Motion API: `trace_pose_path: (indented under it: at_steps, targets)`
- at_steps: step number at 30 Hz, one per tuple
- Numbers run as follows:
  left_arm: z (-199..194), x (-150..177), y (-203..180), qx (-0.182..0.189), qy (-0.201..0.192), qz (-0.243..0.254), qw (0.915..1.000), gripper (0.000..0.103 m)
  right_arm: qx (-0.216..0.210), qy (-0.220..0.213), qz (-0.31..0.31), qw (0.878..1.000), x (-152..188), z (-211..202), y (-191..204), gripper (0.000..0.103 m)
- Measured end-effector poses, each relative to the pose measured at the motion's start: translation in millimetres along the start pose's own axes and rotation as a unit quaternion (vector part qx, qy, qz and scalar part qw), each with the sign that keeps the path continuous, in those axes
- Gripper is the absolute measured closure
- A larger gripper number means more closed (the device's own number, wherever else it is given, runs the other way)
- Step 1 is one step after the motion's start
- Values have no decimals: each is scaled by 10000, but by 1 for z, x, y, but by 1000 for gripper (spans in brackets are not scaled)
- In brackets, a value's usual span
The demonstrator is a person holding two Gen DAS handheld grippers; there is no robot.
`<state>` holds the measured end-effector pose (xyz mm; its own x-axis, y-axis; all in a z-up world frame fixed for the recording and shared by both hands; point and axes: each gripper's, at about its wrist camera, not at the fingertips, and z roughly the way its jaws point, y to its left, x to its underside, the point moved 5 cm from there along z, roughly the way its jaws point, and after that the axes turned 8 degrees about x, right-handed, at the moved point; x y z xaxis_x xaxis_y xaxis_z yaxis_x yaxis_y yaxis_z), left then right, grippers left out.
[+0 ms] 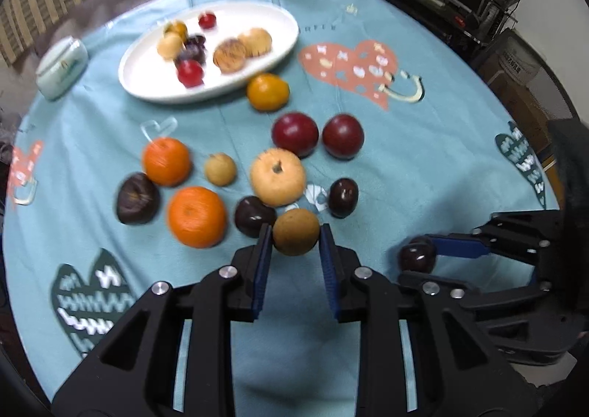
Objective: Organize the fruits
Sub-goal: 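Carry both held fruits onto the white plate and open both grippers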
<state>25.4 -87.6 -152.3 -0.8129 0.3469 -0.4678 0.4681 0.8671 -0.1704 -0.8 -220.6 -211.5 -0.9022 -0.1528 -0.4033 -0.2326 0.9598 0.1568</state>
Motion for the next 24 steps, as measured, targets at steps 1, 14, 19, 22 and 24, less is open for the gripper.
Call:
trace_pose_path:
  at_steps: [1, 14, 19, 22, 24]
  targets:
    - [-7, -3, 2, -12, -59, 13, 10000, 77, 1, -11, -27, 10000, -2, 0, 4, 67]
    - [-28, -69, 26, -161, -519, 61, 9985, 77, 8, -530, -133, 9985, -77, -26, 5, 67]
    - [-19, -103, 45, -277, -538, 40, 9982, 77, 62, -775, -231, 9967, -122, -31, 0, 67]
    - [-13, -124, 62, -354, -591, -49, 9976, 77, 116, -978, -349, 9945, -159, -33, -2, 67]
    - [-7, -138, 77, -421, -606, -181, 9971, 77, 178, -1073, -407, 9932, -180, -32, -4, 67]
